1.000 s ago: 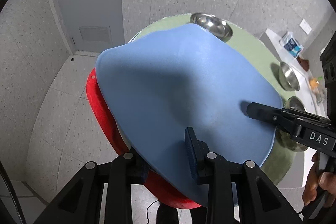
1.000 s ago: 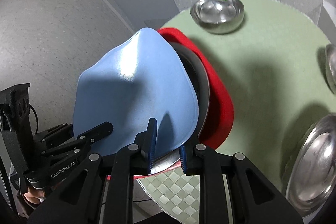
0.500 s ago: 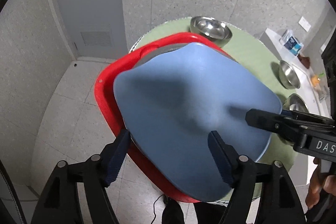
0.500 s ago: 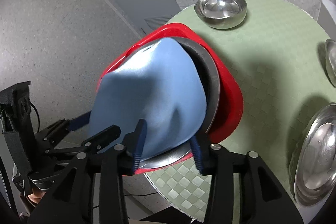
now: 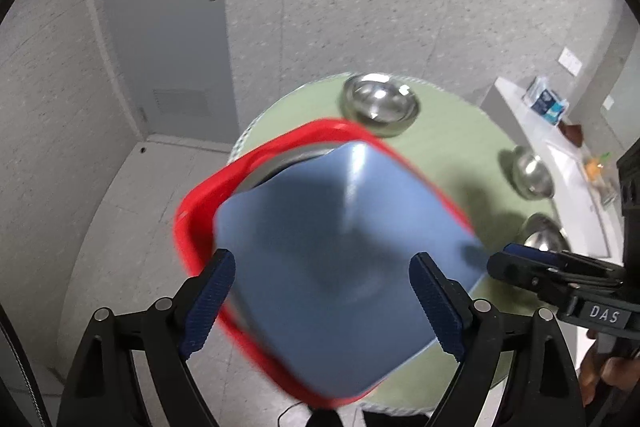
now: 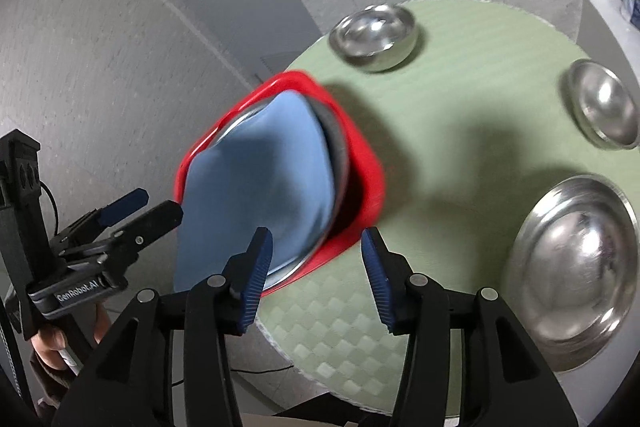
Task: Organize plates and bowls
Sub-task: 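Move both grippers to the small steel bowl and close on its rim, then carry the small steel bowl over the medium steel bowl on the table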
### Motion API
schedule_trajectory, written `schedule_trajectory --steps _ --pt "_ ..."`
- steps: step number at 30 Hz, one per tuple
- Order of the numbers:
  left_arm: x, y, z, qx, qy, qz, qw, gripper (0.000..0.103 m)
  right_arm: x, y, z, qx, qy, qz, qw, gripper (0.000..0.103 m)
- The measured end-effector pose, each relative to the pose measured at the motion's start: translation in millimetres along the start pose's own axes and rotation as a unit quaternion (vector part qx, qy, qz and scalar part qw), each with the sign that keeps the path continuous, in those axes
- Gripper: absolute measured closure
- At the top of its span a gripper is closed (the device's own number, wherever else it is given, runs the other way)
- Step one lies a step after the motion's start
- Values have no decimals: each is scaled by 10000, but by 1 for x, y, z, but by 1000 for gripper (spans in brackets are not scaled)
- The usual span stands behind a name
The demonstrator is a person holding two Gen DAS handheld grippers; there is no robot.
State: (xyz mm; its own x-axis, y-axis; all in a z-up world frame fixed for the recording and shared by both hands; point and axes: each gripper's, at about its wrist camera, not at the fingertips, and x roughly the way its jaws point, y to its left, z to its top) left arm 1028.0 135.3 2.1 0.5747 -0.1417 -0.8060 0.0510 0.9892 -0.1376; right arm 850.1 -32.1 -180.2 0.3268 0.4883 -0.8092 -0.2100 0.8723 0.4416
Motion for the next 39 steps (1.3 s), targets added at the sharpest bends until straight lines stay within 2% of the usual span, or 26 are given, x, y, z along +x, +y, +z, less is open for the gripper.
schedule_trajectory --steps 3,7,9,12,19,25,27,29,31,32,33,36,38,39 --pt "10 -22 20 139 -54 -20 9999 11 -10 -16 15 27 -140 -62 9999 55" --pt "33 -42 51 79 -25 -132 9999 9 -18 -43 47 37 -297 -193 9994 52" --pt "52 -50 70 33 12 -31 10000 9 -16 -55 67 13 -345 -259 9991 49" --pt "93 -63 107 -104 165 205 9996 9 -7 -69 101 -84 -342 -276 9990 48" --pt "183 -78 176 -559 702 670 9937 8 45 -101 188 -319 -3 -196 9993 47" --pt "248 -75 202 -912 1180 936 9844 10 109 -123 225 -345 506 -22 9981 46" --pt "268 -72 205 -1026 1365 988 9803 24 130 -127 227 -341 675 54 9971 46" --pt "283 -68 208 -1058 1488 1004 9781 27 147 -132 229 -310 815 147 9961 46" --pt "298 -64 212 -1060 1602 1041 9758 35 160 -136 228 -251 936 218 9951 46" --pt "306 -63 213 -1071 1658 1024 9750 44 165 -138 228 -235 996 291 9943 48" --pt "313 -64 214 -1086 1719 998 9740 56 169 -139 227 -229 1036 354 9937 54" --pt "324 -65 215 -1061 1755 885 9747 77 176 -141 228 -242 1114 537 9920 71" --pt "330 -68 215 -1010 1716 755 9771 86 175 -139 229 -346 1116 615 9912 77" --pt "331 -71 217 -982 1676 760 9780 86 174 -138 229 -391 1096 560 9916 78"
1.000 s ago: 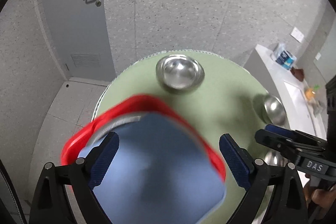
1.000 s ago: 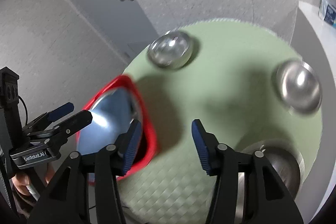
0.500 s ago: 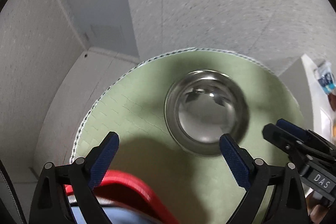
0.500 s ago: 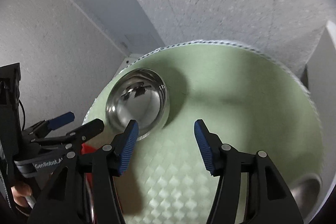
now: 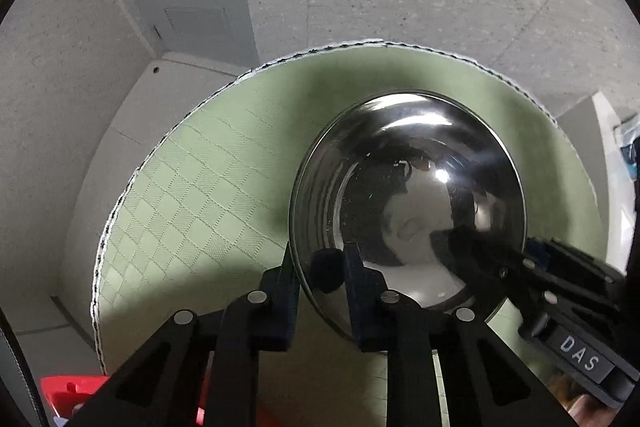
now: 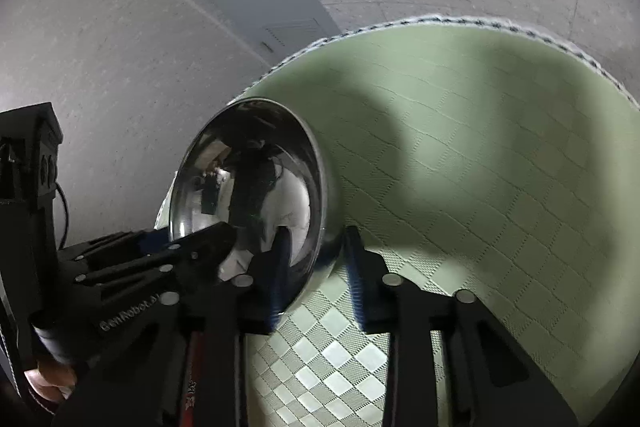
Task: Organize plates and bowls
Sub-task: 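Carry the small steel bowl over the medium steel bowl on the table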
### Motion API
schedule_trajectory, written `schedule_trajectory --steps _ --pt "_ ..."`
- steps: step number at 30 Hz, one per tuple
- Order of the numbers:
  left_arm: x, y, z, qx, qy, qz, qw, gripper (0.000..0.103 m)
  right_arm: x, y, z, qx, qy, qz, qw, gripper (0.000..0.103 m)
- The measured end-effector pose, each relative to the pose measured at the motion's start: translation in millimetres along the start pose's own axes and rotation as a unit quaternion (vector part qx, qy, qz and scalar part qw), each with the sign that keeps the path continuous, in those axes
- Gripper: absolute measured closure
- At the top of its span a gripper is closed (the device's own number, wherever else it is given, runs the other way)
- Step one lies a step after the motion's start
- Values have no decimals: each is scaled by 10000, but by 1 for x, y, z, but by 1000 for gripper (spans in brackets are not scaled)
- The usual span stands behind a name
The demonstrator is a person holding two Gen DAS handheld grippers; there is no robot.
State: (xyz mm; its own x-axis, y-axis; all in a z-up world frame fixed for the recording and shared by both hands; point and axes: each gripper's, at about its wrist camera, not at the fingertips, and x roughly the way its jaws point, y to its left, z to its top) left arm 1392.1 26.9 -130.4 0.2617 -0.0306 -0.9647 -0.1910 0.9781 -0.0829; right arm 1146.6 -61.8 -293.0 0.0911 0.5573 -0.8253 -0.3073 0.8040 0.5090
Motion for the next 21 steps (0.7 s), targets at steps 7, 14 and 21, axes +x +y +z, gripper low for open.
schedule_trajectory --steps 7,14,21 --pt "-27 -5 -12 102 -395 -215 9989 88 -26 7 -7 -3 -308 -22 9995 79" --pt "-79 -15 -45 453 -897 -509 9936 88 -84 32 -42 7 -877 -173 9960 79" --pt "-125 -26 -103 1015 -1303 -828 9828 88 -144 65 -106 133 -1475 -439 9880 79"
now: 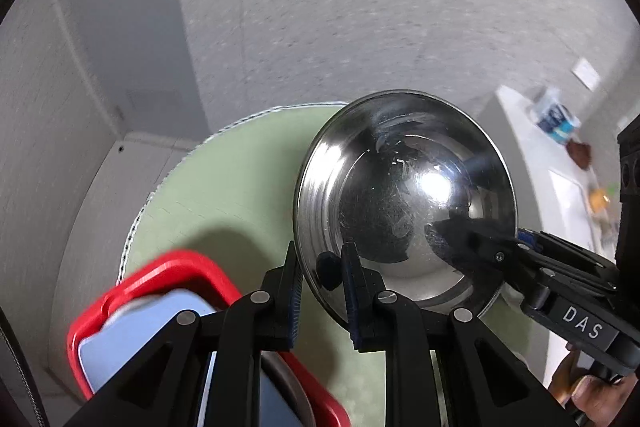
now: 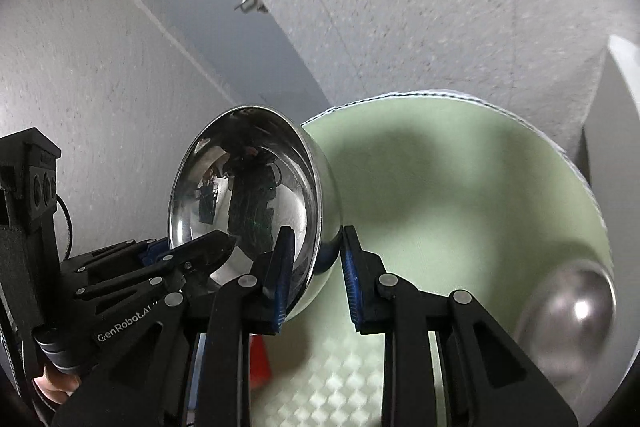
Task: Organize plates and bowls
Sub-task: 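Carry the small steel bowl over the medium steel bowl on the table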
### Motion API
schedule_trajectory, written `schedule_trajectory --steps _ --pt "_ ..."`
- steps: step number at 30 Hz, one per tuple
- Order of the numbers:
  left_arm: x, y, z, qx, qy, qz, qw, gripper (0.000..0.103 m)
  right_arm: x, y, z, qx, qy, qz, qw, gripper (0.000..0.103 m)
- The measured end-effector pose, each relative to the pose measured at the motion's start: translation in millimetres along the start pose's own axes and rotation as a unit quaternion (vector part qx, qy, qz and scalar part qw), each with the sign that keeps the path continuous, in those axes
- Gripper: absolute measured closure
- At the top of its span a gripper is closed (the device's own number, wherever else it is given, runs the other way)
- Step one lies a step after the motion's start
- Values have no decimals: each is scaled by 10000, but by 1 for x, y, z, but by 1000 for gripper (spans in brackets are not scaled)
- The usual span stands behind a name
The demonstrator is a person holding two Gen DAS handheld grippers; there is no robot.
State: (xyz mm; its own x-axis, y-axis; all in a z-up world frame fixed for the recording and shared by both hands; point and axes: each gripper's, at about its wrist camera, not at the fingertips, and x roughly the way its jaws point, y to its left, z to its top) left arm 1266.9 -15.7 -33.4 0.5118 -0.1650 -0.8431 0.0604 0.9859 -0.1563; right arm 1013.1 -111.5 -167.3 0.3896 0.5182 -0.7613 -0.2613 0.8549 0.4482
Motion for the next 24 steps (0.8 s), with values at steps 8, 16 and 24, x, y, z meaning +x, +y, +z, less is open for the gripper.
schedule_trajectory --steps 8,16,24 --pt "-45 -34 -59 628 -84 -360 9973 87 -77 11 -65 374 -443 -375 9976 79" --pt "-53 -72 -111 1131 234 -651 9912 87 -112 -11 -128 817 -495 -710 9929 79" --pt "-20 -96 -124 1439 649 -809 9841 87 -120 -42 -176 1258 -257 -997 9867 79"
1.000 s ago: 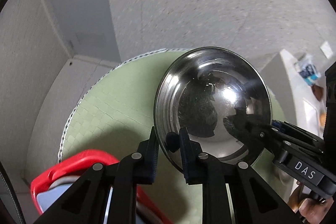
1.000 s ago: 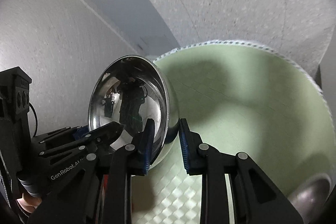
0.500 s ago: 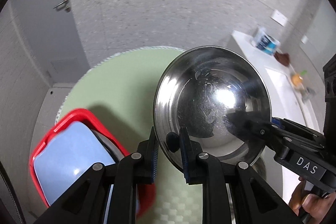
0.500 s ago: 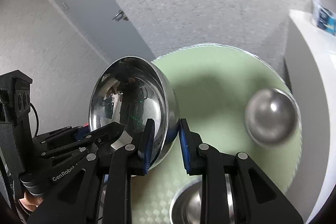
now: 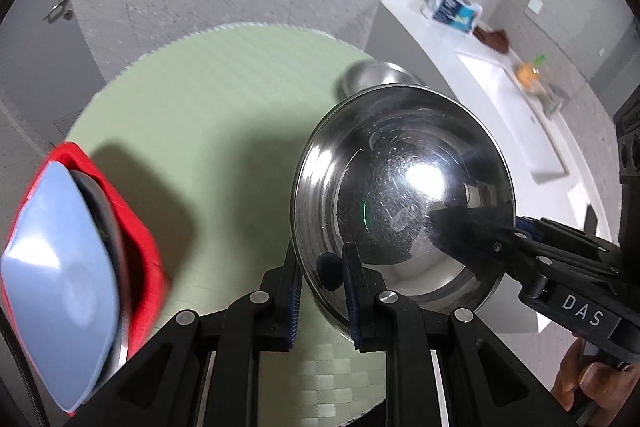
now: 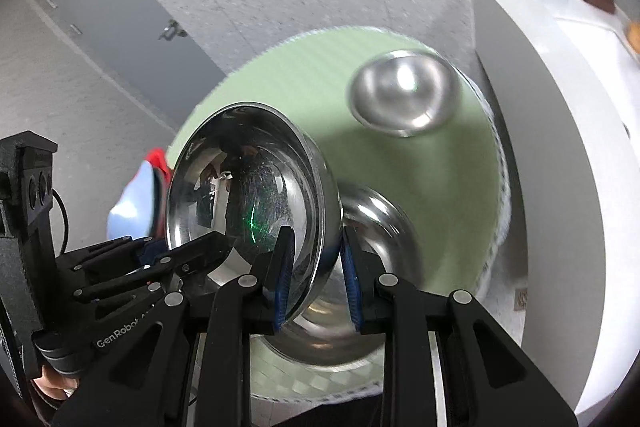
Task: Organize plates and bowls
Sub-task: 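Carry the small steel bowl over the medium steel bowl on the table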
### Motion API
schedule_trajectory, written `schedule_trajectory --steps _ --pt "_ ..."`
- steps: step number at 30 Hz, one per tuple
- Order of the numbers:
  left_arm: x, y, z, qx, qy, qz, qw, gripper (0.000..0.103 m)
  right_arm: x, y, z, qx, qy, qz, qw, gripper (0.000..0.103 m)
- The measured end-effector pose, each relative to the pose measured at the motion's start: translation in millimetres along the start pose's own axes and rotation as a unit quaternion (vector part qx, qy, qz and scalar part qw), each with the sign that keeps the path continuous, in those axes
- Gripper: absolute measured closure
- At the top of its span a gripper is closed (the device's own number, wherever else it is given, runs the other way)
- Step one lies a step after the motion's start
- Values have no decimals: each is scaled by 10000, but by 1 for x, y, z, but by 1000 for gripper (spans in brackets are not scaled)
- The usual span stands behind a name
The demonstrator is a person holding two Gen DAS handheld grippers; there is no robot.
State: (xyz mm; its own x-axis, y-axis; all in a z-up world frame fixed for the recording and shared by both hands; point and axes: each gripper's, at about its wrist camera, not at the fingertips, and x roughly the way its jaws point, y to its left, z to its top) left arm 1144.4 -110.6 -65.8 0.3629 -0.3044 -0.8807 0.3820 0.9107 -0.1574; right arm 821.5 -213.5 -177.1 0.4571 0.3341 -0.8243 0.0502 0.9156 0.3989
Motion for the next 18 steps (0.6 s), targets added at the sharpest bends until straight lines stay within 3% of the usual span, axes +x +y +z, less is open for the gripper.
schedule_trajectory --steps 6,18 --pt "29 -6 6 62 198 -32 9998 87 9 -17 -11 125 229 -177 9995 79" --pt "46 -19 -4 258 144 -22 9996 84 17 -13 -20 -57 327 -628 9975 76"
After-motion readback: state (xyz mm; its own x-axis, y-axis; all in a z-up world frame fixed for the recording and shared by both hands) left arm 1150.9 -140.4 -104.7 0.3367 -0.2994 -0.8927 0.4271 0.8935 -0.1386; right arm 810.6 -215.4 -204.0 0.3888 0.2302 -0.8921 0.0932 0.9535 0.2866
